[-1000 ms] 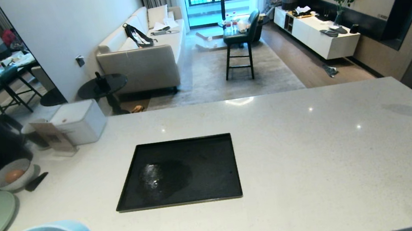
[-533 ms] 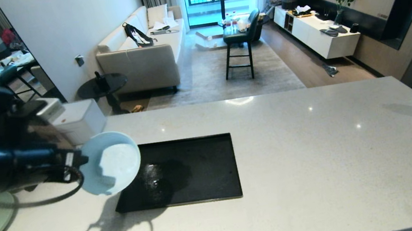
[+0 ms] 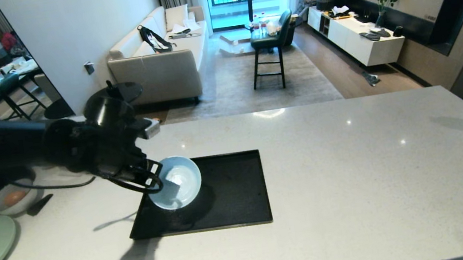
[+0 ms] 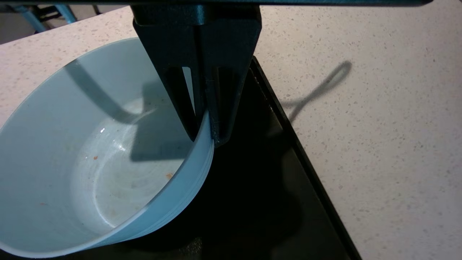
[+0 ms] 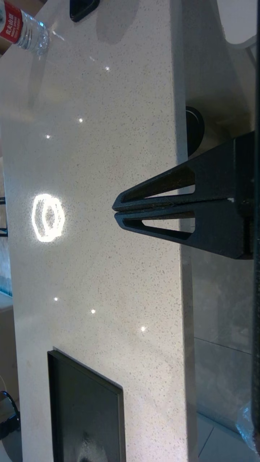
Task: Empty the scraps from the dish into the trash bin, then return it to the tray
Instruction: Put the bowl back to the table
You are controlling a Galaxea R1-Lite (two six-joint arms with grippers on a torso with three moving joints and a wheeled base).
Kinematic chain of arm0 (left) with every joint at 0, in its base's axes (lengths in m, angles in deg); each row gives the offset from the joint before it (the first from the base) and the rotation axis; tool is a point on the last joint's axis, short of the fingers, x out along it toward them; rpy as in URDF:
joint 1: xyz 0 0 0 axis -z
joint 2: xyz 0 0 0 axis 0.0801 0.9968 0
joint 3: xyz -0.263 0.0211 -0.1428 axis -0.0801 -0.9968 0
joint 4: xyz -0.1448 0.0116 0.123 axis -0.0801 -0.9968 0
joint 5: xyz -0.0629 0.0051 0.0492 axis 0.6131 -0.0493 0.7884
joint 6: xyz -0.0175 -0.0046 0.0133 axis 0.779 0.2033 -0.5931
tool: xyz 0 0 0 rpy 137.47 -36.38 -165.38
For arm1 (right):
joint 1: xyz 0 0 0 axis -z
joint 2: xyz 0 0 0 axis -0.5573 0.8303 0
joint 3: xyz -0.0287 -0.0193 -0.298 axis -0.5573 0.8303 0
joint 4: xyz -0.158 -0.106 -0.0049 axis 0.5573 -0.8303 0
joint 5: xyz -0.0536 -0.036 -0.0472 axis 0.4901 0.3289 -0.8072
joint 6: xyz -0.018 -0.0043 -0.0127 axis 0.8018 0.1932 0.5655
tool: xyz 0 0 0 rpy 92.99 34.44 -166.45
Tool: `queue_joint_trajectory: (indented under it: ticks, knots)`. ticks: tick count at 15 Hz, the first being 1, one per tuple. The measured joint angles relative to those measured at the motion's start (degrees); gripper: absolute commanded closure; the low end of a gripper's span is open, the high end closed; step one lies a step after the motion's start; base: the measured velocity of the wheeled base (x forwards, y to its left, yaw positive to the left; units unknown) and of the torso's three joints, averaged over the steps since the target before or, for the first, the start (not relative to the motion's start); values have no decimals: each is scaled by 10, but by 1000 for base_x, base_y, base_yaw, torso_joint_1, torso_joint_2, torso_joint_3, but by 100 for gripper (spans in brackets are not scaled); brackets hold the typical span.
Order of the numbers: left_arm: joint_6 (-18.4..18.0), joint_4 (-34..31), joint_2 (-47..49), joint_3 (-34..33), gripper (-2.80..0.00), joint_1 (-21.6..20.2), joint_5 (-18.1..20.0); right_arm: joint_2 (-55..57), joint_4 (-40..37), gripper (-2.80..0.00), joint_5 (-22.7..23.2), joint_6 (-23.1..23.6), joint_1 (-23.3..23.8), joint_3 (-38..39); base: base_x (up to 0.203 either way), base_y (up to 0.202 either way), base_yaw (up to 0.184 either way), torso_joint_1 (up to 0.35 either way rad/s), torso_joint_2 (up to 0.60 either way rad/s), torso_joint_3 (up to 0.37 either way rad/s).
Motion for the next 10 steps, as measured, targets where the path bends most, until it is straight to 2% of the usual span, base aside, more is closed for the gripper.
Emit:
queue_joint_trajectory:
  ticks: [4,10]
  knots:
    - [-34,-14,67,46,0,2,0,0,0,0,0,0,0,0,0,0,0,0,0,0]
    - [-73,-71,148,141,0,-5,-1,0,0,0,0,0,0,0,0,0,0,0,0,0]
